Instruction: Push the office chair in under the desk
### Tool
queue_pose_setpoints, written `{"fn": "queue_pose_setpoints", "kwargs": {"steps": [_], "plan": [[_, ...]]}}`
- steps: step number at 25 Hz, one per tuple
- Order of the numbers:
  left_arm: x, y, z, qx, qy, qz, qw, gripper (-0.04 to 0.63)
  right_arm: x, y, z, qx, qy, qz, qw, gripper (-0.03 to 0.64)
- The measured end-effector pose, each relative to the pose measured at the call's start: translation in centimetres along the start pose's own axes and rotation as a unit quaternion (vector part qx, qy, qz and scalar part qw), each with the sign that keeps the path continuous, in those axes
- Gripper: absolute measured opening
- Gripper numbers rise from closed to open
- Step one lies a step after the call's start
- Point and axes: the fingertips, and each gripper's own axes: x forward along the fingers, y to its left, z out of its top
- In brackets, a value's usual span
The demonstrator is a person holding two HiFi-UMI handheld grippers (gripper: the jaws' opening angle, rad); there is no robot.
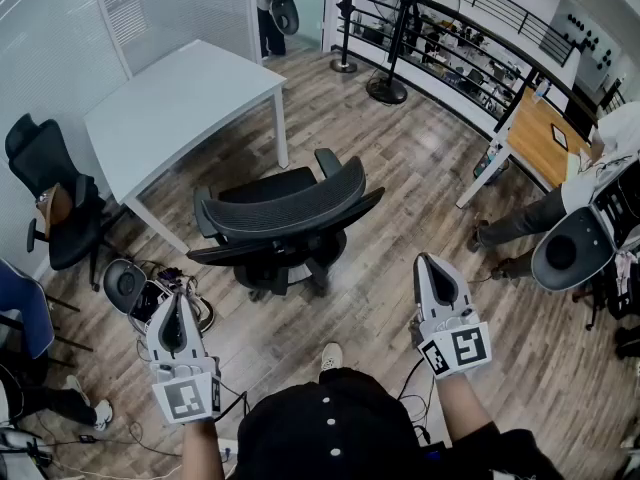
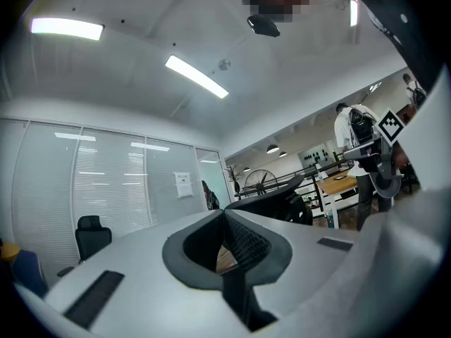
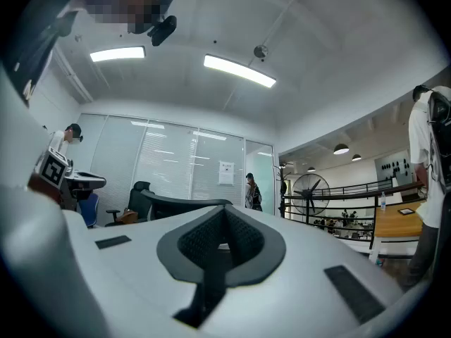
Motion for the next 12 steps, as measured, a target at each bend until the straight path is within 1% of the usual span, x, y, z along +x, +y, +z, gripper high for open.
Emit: {"fn": "queue_pose_setpoints", "kwargs": {"steps": [2, 5, 9, 10, 12], "plan": [[0.12, -0.22, -0.14, 0.000, 0.006, 0.002, 1.0000, 0.017, 0.12, -0.05, -0.18, 0.000, 0.001, 0.004, 1.000, 0.026], [0.14, -0.51, -0.42, -0.004, 0.002, -0.002, 1.0000, 0.017, 0.09, -0.28, -0.25, 0.006, -0.003, 0.005, 1.000, 0.026], [-0.04, -0.27, -0.84, -0.014, 0.006, 0.008, 0.9999, 0.017, -0.34, -0.83, 0.04, 0.050, -0.024, 0.007, 0.998, 0.026], [-0.07, -0.23, -0.92, -0.018, 0.007, 0.008, 0.9998, 0.017, -0.36, -0.86, 0.04, 0.055, -0.025, 0.009, 0.998, 0.026], [-0.08, -0.11, -0.98, -0.021, 0.009, 0.009, 0.9997, 0.017, -0.17, -0.78, -0.05, 0.046, -0.020, 0.011, 0.999, 0.027]]}}
